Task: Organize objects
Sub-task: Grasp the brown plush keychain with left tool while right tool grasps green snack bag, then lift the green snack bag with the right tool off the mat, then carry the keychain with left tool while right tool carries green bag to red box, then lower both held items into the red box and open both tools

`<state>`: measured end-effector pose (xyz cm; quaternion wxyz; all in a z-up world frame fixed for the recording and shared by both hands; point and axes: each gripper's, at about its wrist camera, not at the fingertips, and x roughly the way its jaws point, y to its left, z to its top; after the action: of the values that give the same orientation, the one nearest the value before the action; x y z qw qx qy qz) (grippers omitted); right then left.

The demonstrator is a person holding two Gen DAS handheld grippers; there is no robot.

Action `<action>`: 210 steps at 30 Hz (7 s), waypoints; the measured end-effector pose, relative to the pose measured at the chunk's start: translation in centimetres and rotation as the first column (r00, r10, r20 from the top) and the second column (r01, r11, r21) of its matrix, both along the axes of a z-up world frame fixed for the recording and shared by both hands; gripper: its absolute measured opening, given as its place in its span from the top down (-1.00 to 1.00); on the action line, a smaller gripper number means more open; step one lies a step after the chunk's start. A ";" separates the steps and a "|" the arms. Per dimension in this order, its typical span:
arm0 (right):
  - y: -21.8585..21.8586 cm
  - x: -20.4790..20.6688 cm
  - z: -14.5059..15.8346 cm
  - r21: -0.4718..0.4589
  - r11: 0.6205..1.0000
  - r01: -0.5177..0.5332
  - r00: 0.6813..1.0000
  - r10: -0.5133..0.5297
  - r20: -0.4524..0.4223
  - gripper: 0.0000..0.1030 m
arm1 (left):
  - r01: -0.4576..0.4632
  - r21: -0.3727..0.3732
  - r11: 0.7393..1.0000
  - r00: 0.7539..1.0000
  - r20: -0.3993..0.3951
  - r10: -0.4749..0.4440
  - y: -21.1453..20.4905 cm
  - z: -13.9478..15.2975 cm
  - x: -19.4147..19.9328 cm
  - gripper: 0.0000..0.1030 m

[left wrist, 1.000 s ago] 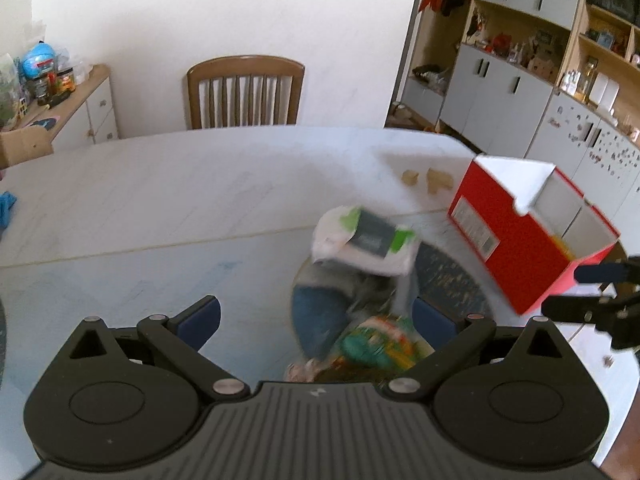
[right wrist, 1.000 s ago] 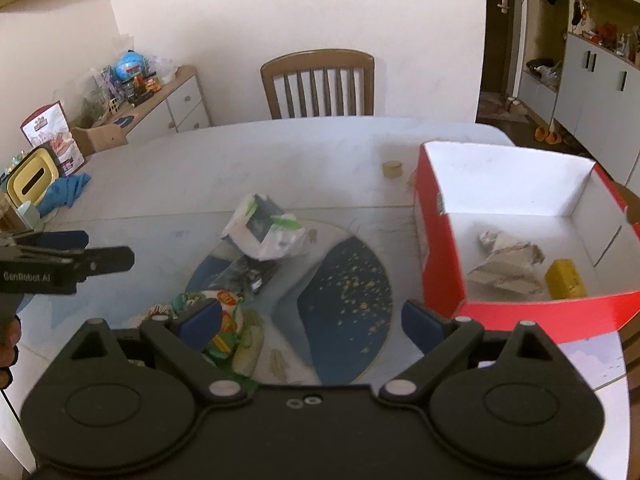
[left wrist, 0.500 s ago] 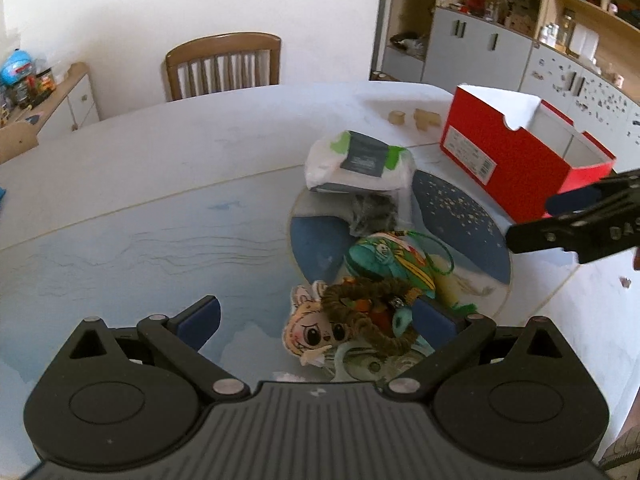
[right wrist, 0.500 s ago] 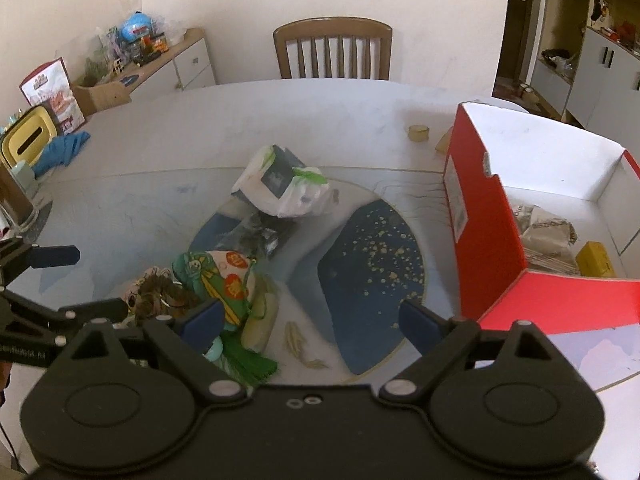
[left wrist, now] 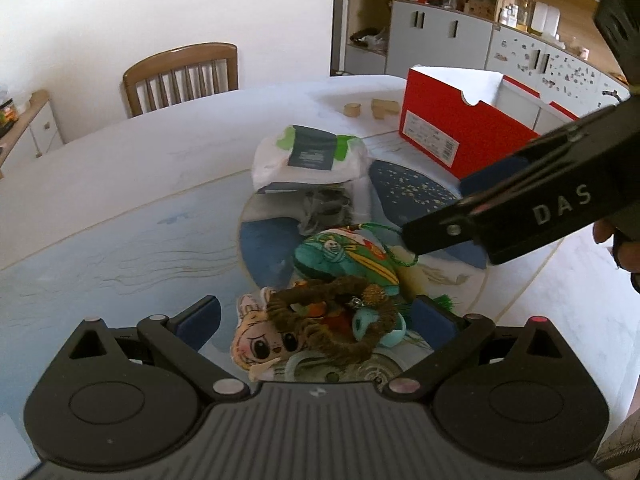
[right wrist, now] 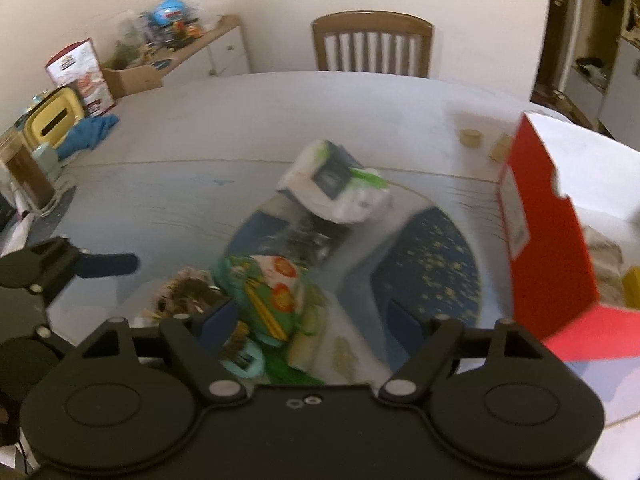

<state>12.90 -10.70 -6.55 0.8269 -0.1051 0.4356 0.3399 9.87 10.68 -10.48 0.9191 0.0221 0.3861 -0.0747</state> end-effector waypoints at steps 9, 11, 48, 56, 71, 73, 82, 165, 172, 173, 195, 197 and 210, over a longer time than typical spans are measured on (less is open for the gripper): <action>1.6 0.5 -0.2 0.022 0.999 -0.036 0.999 0.036 -0.016 -0.41 | 0.023 -0.011 1.000 1.000 -0.002 -0.023 -0.3 -0.6 0.5 -0.82; 2.1 0.5 -0.3 0.030 0.998 -0.056 0.998 0.057 -0.027 -0.39 | 0.026 -0.016 1.000 1.000 -0.008 -0.026 -0.3 -0.7 0.6 -0.80; 3.9 2.9 -2.8 0.031 0.998 -0.061 0.992 0.064 -0.106 0.26 | 0.019 -0.158 0.987 0.997 -0.073 -0.031 0.4 -1.0 1.7 0.58; 2.5 2.7 -1.3 0.095 0.994 -0.045 0.995 0.053 -0.088 1.00 | -0.017 -0.179 0.984 0.997 -0.073 0.004 0.8 -0.2 1.1 0.73; 2.2 2.1 -0.9 0.078 0.994 -0.076 0.995 0.080 -0.056 0.44 | -0.072 -0.246 0.967 0.996 -0.077 0.054 2.4 1.5 -1.2 0.81; 2.6 2.2 -1.2 0.067 0.994 -0.081 0.994 0.085 -0.063 0.44 | -0.068 -0.252 0.965 0.996 -0.071 0.052 2.7 1.7 -1.7 0.81; 5.1 1.6 -2.6 0.003 0.992 -0.126 0.991 0.126 -0.043 -0.02 | -0.067 -0.249 0.966 0.995 -0.088 0.046 2.4 1.1 -1.7 0.81; -22.1 13.8 10.0 0.273 0.939 0.210 0.968 -0.238 0.074 0.33 | 0.067 -0.276 0.959 0.995 0.092 -0.043 -10.8 12.1 11.2 0.85; -25.5 16.7 8.5 0.246 0.934 0.260 0.955 -0.286 0.077 0.33 | 0.122 -0.285 0.951 0.992 0.075 -0.105 -16.3 12.2 15.0 0.85; -26.0 17.1 8.3 0.240 0.934 0.263 0.954 -0.289 0.077 0.33 | 0.128 -0.283 0.951 0.991 0.066 -0.114 -17.0 12.0 15.5 0.85; -26.6 23.8 0.3 0.055 0.964 0.261 0.965 -0.261 0.006 0.31 | 0.157 -0.173 0.972 0.974 -0.138 -0.181 -27.3 3.9 22.3 0.85; -25.9 24.3 -0.4 0.038 0.968 0.250 0.968 -0.250 -0.005 0.31 | 0.147 -0.156 0.977 0.972 -0.159 -0.172 -27.4 3.1 22.8 0.85; -23.4 26.7 -3.1 -0.068 0.972 0.225 0.969 -0.230 -0.084 0.28 | 0.132 -0.022 0.991 0.954 -0.269 -0.133 -28.8 0.9 25.1 0.85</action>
<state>39.55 -34.10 -9.67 0.8361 -0.0628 0.4920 0.2345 34.96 -18.13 -9.57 0.8509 0.0356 0.5053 -0.1392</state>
